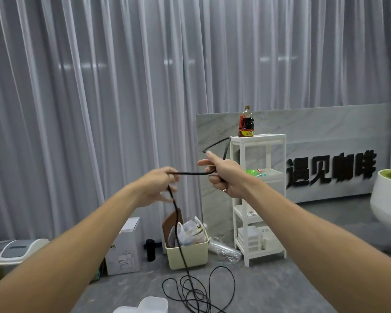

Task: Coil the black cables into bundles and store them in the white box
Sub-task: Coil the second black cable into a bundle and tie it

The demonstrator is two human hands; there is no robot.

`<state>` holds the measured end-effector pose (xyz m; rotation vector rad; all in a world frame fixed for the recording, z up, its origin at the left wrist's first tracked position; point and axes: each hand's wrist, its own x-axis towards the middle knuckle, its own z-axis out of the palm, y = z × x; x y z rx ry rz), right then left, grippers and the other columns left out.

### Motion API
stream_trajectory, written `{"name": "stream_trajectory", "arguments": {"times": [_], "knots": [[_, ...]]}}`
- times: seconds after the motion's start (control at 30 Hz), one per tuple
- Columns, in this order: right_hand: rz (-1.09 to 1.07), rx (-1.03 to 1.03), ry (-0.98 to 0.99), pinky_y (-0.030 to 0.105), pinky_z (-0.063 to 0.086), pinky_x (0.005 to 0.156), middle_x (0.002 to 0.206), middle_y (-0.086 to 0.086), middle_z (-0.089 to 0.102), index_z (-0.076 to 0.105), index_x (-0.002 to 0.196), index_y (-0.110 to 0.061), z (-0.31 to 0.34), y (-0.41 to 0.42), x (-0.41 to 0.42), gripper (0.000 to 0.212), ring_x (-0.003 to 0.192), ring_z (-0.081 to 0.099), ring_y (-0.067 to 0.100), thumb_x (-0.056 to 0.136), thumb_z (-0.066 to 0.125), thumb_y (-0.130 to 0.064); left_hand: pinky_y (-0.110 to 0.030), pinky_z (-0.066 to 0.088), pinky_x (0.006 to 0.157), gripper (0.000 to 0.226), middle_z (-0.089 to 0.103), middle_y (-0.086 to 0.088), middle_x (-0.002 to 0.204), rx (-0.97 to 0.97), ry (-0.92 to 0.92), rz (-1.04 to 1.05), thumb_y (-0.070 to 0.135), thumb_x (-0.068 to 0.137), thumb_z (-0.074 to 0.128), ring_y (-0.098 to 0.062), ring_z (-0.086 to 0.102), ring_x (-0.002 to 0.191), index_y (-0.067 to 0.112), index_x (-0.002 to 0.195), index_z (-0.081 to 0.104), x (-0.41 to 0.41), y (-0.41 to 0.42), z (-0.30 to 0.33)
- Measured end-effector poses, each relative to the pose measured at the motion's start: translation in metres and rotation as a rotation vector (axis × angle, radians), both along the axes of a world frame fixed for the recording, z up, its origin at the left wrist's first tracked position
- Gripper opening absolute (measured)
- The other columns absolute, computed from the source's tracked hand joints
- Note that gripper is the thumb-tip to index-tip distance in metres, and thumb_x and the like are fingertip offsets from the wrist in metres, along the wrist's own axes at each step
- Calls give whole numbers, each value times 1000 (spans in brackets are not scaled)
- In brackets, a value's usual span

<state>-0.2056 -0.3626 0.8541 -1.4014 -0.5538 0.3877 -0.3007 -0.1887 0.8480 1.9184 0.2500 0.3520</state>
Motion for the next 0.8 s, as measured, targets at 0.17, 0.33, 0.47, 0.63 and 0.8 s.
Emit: {"name": "stream_trajectory", "arguments": {"times": [0.17,0.33,0.47,0.63,0.8], "knots": [[-21,-12,111,18,22,34,65,2,45,66,107,-1,0,-2,4,61,41,34,8,106,30,-50,-30,53,77,17,72,-1,106,179,294,-179,18,97,58,-15,71,95,22,113,64,-6,2,-22],[-20,-133,42,18,23,37,60,2,46,68,103,-1,-3,-1,-1,62,44,39,10,107,28,-47,-26,53,70,18,61,0,79,191,230,-231,25,101,54,-14,65,71,17,113,64,3,-21,-26],[100,-73,54,18,27,36,59,4,52,67,107,-1,1,-6,-7,58,46,47,12,108,29,-44,-38,56,81,20,57,-7,89,66,50,43,24,103,49,-17,60,73,7,106,56,13,-26,-19],[324,101,97,15,29,32,67,6,59,65,119,-5,16,-12,-17,51,48,51,11,108,32,-42,-36,58,75,47,60,-10,100,-87,-111,122,13,100,51,-18,63,77,13,144,34,17,-31,-2],[478,159,134,18,46,38,77,12,68,67,119,-4,24,-9,-30,50,55,65,17,108,35,-41,-42,51,95,34,66,-2,118,58,-223,-85,18,101,52,-20,65,104,22,135,51,9,-38,9]]}}
